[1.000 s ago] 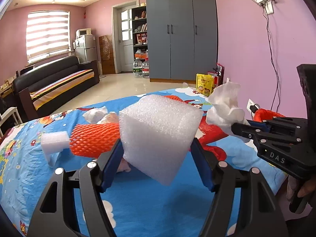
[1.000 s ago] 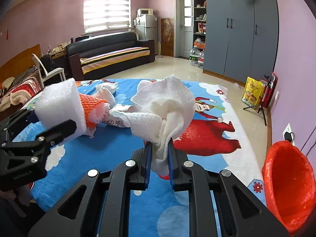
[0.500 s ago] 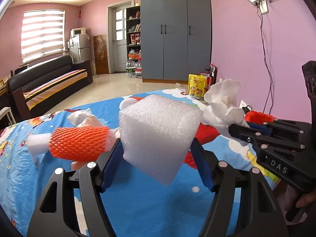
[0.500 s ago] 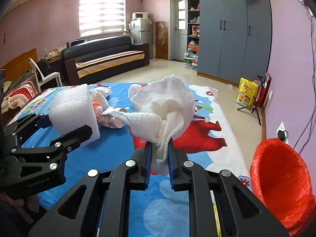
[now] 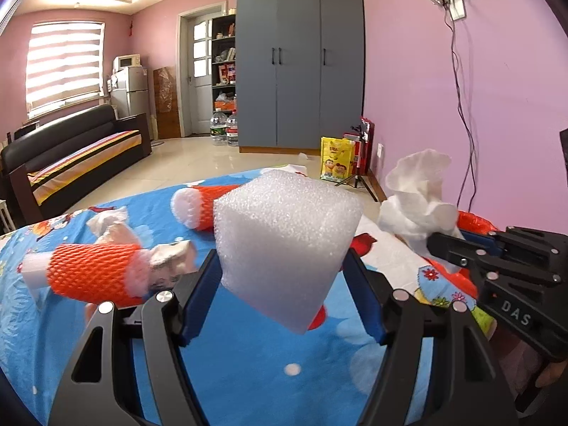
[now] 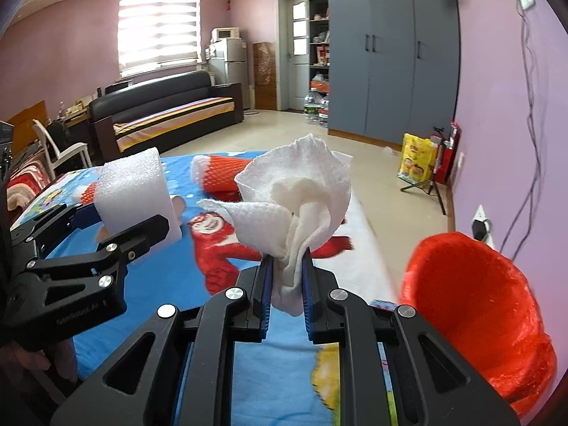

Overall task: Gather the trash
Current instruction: 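Carry the foam block and tissue to the red bin and open both tools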

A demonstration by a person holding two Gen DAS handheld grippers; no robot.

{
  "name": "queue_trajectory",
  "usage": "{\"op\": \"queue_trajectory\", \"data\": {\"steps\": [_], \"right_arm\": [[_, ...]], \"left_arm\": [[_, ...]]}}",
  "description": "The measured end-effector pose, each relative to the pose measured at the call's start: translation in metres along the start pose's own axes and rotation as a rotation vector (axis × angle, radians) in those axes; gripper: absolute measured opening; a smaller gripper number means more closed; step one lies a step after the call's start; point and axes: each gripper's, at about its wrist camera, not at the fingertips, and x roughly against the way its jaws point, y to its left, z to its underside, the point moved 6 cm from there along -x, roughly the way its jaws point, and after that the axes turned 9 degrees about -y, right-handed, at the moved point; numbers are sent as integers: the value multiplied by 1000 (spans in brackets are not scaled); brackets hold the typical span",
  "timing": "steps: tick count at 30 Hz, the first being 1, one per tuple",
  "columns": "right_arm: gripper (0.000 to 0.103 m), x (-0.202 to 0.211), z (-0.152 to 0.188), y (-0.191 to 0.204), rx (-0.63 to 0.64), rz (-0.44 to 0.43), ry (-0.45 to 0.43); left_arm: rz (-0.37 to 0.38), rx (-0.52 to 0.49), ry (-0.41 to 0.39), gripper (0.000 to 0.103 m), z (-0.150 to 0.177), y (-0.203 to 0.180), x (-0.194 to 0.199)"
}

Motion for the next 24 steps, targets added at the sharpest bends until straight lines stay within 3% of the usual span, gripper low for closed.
{"op": "queue_trajectory", "data": {"steps": [8,19,24], "right_arm": [[16,19,7,-53,-73,79,-9],[16,47,36,-155,-201,260,12],[16,50,51,-182,-251,298,39]], "left_arm": [[52,-54,-15,68,-4,-47,-18],[247,-96,9,68,-12,-139,-62],[321,-96,52,69,-5,-182,-86]]}}
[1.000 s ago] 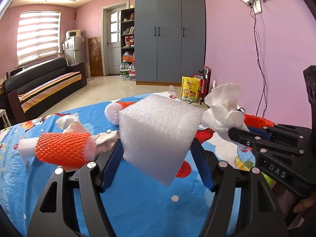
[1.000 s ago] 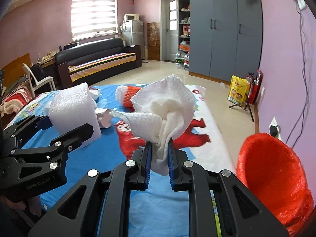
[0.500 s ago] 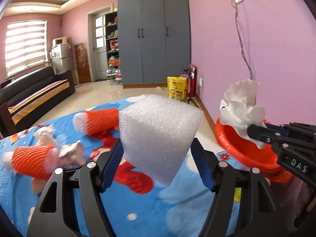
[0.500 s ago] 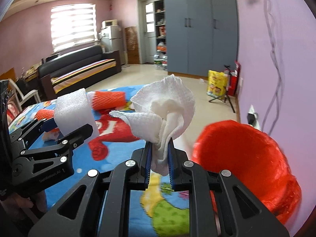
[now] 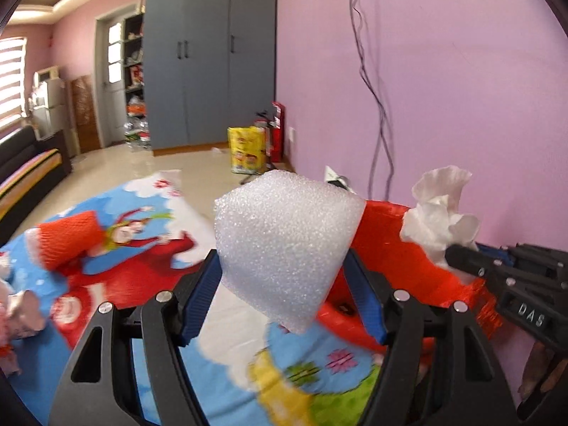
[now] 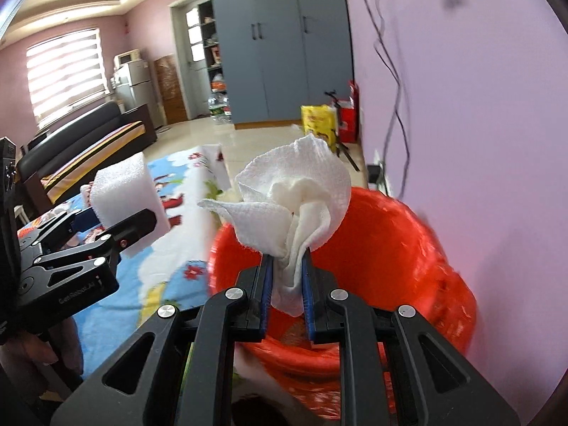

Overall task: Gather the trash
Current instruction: 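Carry the foam block and tissue to the red bin and open both tools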

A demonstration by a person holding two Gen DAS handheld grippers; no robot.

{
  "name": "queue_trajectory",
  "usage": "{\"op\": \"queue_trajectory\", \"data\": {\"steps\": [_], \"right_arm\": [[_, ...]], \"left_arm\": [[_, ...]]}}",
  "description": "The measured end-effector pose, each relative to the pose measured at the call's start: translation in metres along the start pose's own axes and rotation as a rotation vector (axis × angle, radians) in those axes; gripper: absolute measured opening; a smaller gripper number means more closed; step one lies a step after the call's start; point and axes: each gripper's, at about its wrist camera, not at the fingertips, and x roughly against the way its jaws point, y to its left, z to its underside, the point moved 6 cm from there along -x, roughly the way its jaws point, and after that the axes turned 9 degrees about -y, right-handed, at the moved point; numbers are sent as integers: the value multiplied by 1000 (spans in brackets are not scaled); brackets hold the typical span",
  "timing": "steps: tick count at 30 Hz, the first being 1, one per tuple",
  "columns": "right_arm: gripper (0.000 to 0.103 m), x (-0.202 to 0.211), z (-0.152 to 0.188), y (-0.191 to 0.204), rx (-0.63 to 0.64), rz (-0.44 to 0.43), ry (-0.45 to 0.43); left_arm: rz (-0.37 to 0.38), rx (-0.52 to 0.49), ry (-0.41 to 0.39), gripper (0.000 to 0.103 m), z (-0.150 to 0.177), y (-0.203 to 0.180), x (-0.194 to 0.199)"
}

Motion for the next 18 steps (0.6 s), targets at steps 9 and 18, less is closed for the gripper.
{"op": "queue_trajectory", "data": {"steps": [9,18], "right_arm": [[27,-13,12,-27,-43,41,42],[58,-11,16,-43,-78,80,25]], "left_arm": [[108,34,45,75,8,-29,-35],[105,116,16,86,3,-15,-32]]}}
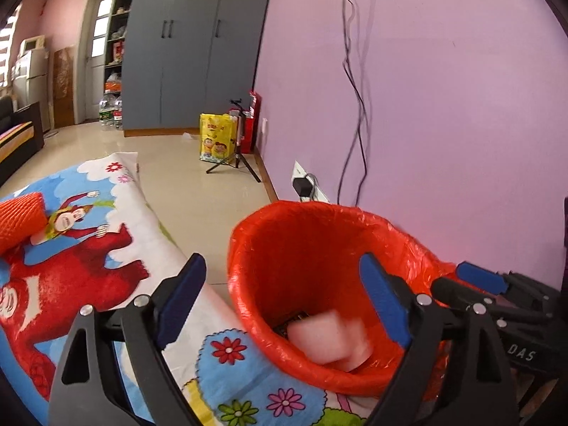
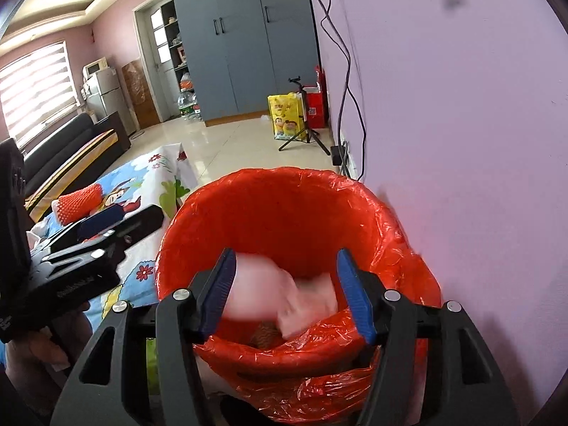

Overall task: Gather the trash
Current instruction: 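Carry the foam block and tissue to the red bin and open both tools, then move both tools back over the bed toward the orange nets and cup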

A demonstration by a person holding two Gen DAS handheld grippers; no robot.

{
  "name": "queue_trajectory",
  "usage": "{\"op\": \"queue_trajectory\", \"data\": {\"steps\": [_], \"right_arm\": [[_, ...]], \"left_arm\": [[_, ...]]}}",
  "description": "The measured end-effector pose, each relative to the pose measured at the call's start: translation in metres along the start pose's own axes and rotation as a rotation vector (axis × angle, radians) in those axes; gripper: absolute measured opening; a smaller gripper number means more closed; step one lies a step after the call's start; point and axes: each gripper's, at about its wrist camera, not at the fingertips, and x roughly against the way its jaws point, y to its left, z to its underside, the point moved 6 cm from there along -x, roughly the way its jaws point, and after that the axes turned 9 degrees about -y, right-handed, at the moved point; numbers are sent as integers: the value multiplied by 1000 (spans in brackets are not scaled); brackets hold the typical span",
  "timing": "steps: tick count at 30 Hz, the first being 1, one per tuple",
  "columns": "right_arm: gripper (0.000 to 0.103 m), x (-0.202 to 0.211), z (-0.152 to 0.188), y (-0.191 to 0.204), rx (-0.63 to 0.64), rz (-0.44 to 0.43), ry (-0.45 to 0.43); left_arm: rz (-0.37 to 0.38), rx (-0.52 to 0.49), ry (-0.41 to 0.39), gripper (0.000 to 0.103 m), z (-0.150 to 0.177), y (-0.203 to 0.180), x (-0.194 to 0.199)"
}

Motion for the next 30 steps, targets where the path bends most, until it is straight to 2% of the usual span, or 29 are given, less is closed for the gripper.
{"op": "queue_trajectory", "data": {"steps": [3,7,14,22,24,30], "right_arm": [[58,-1,-1,6,12,-12,-1],[58,1,-1,24,38,-47,-2],[60,0,8,78,120,-113,17],[62,1,18,185,246,-245,35],[66,2,22,216,280,-285,31],[67,8,33,303,375,-412,21]], "left_arm": [[-37,0,-10,91,-4,12,15],[-149,-14,-13,98,-5,45,46],[-319,-62,7,98,-7,108,101],[-512,-76,-24,98,-8,192,190],[-554,-55,-26,98,-5,214,209],[-655,21,-3,98,14,279,264]]}}
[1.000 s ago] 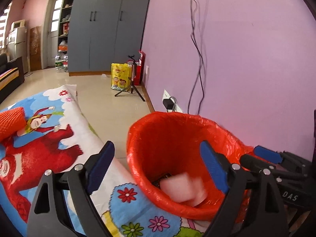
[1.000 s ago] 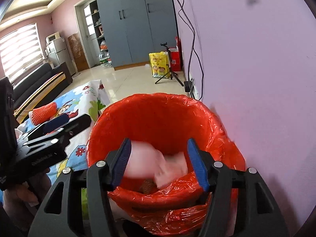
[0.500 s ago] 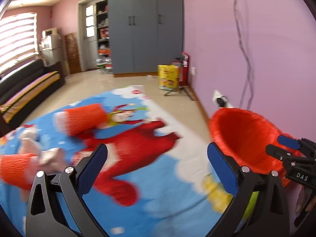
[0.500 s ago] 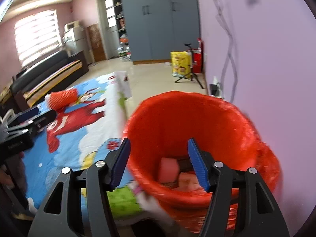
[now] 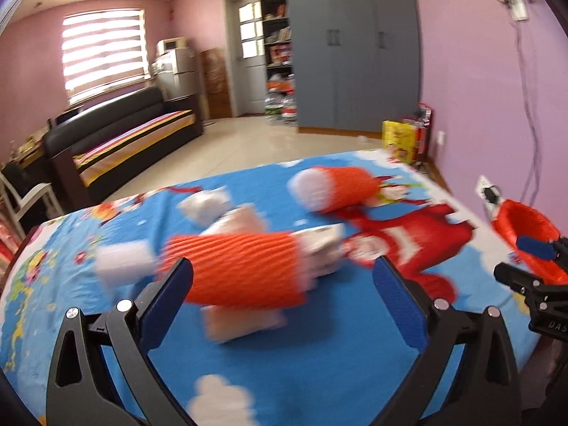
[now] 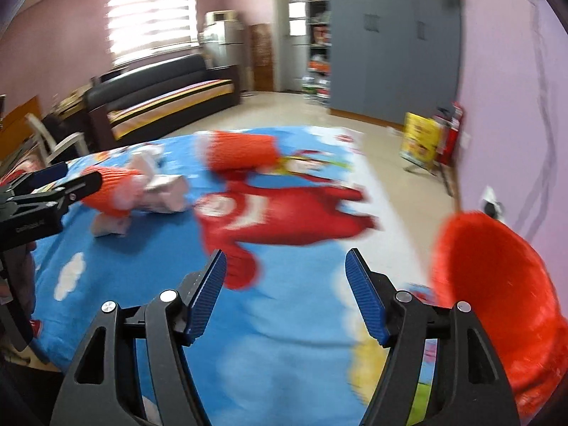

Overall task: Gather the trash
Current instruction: 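Move both tools back over the bed toward the orange nets and cup, then grasp the white paper cup with the right tool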

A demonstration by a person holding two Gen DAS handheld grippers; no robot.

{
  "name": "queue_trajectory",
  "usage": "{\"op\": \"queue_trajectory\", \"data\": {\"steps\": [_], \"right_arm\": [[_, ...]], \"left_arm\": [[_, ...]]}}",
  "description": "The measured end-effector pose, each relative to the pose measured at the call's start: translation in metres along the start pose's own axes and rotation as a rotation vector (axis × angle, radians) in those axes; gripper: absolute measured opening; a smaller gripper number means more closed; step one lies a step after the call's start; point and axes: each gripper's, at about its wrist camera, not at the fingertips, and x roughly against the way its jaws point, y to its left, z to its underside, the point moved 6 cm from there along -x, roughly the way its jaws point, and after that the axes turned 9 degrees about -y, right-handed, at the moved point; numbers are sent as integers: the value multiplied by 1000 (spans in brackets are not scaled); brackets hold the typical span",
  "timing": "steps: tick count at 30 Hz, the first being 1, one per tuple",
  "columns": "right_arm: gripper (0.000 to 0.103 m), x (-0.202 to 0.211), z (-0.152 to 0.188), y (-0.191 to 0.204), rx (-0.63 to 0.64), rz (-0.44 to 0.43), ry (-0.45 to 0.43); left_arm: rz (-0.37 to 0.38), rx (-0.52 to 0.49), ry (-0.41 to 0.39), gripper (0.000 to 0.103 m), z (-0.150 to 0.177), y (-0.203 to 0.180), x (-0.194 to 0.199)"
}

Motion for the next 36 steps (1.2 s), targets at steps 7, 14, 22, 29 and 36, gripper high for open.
{"op": "queue_trajectory", "data": {"steps": [7,14,22,29,36], "right_arm": [[67,-47,-15,57,6,-98,26],[67,-92,-26,78,-33,-172,91],[67,-141,-28,108,20,-251,186],[68,-162,-22,132,51,-331,214],[5,-132,-13,139,176,-352,183]], "left_arm": [[5,98,69,98,24,60,-16],[41,149,70,98,19,57,-36],[7,191,53,98,15,71,-34],[-12,192,52,98,14,81,-37],[-34,210,45,98,13,82,-36]]}}
